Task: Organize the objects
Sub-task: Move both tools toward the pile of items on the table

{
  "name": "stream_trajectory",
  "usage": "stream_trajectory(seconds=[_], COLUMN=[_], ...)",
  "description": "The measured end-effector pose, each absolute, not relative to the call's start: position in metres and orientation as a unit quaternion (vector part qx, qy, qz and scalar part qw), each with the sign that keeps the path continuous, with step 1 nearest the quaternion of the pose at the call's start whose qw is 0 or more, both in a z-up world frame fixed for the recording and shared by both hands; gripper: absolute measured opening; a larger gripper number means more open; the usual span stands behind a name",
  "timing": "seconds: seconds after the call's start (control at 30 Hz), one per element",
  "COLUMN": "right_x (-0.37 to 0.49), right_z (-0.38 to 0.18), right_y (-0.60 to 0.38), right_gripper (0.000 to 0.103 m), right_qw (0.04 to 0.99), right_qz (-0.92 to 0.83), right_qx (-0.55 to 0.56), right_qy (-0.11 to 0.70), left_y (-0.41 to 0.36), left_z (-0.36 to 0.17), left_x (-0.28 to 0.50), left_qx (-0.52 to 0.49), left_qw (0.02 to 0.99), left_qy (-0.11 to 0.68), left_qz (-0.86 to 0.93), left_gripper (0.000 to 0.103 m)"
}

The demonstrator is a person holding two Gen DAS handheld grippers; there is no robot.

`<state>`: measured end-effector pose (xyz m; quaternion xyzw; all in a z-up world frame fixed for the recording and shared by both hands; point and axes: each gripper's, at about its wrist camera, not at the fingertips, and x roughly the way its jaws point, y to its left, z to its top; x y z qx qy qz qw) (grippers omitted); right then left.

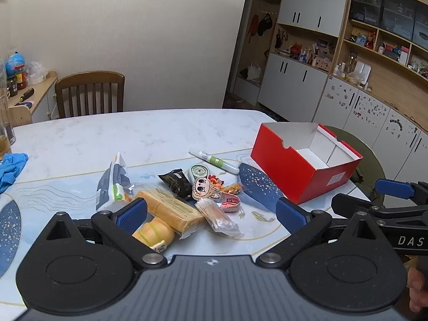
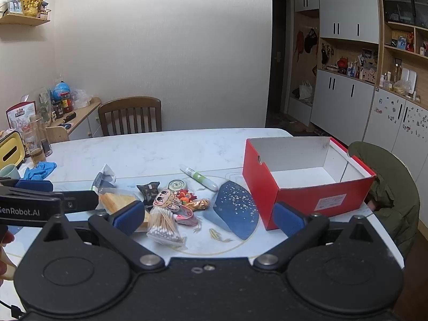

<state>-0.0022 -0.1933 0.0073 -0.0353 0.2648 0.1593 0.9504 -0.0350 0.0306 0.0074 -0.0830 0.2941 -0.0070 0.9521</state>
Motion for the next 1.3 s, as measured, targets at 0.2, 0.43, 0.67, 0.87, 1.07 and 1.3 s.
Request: stream_trajectory(seconds=[0.2, 0.43, 0.67, 0.87, 1.07, 1.3], right_x=[-0.007, -0.011, -0.011, -0.009, 0.004, 0.025], right_z=[0.01, 0.014, 0.012, 0.013, 0.012, 0.01], right_y=[-0.189, -0.186, -0.186, -0.187, -0.188, -0.187], right_gripper=[0.102, 0.102, 0.103, 0.103, 0.103, 0.103], right_qw=[0.952, 0.953, 0.953, 0.949, 0.946, 0.938], right_qz=[0.157, 0.156, 0.157, 0.169, 0.186, 0.21], right_qx=[-0.037, -0.036, -0.037, -0.04, -0.044, -0.051], right_qy=[0.261, 0.258, 0.258, 0.262, 0.264, 0.272], left_y=[0.036, 0.038, 0.035, 0.037, 0.039, 0.036], left_z=[0.011, 0.014, 0.015, 0.014, 0.013, 0.009], left_x=[-0.04, -0.045, -0.049, -0.048, -0.04, -0.029], left_qx=[-0.081, -0.08, -0.071, -0.078, -0.088, -0.091], left_qw=[0.955, 0.957, 0.96, 0.959, 0.956, 0.953], left_qy=[0.287, 0.276, 0.271, 0.274, 0.278, 0.287], left_qz=[-0.01, -0.021, -0.022, -0.008, 0.009, 0.024], left_gripper=[0.103, 0.103, 0.103, 0.103, 0.103, 0.103])
